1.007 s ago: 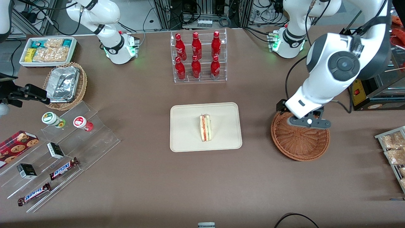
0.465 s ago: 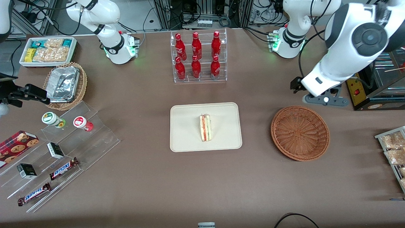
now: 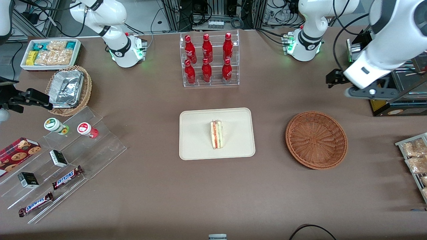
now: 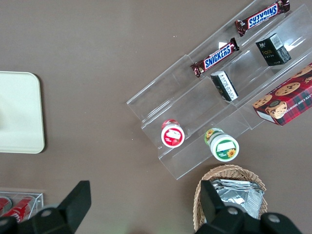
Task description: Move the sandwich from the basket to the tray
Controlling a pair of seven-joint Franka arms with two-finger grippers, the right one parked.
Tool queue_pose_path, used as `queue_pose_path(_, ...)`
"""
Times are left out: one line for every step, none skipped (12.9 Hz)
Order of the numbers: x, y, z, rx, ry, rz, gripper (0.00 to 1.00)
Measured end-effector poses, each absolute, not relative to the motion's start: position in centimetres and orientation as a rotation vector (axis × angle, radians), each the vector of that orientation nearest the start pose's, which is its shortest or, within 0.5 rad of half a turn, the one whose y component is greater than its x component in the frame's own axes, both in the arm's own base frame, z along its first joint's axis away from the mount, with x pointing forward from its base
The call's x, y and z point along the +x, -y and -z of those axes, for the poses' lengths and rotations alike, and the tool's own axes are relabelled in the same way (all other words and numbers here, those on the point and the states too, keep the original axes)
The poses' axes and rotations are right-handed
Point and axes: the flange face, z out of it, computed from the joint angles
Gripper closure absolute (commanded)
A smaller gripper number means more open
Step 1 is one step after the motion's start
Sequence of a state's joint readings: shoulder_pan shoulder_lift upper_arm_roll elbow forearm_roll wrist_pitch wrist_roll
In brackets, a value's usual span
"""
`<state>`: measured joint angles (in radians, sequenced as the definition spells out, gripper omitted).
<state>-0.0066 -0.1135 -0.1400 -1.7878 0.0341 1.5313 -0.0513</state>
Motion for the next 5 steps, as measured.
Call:
queue_pose_path(50.8,6.4,-59.2,-3.073,-0.131,-0.205,0.00)
queue_pose_path(51.3,5.4,-60.2,-3.077,-0.146,-0.218,0.00)
queue_pose_path(51.9,4.3,-61.0,-3.082,-0.168,-0.233,0.00)
queue_pose_path(52.5,3.3,-61.5,-3.087,-0.171,-0.240,0.00)
queue_pose_path(52.9,2.7,-61.6,-3.091,-0.167,-0.238,0.00)
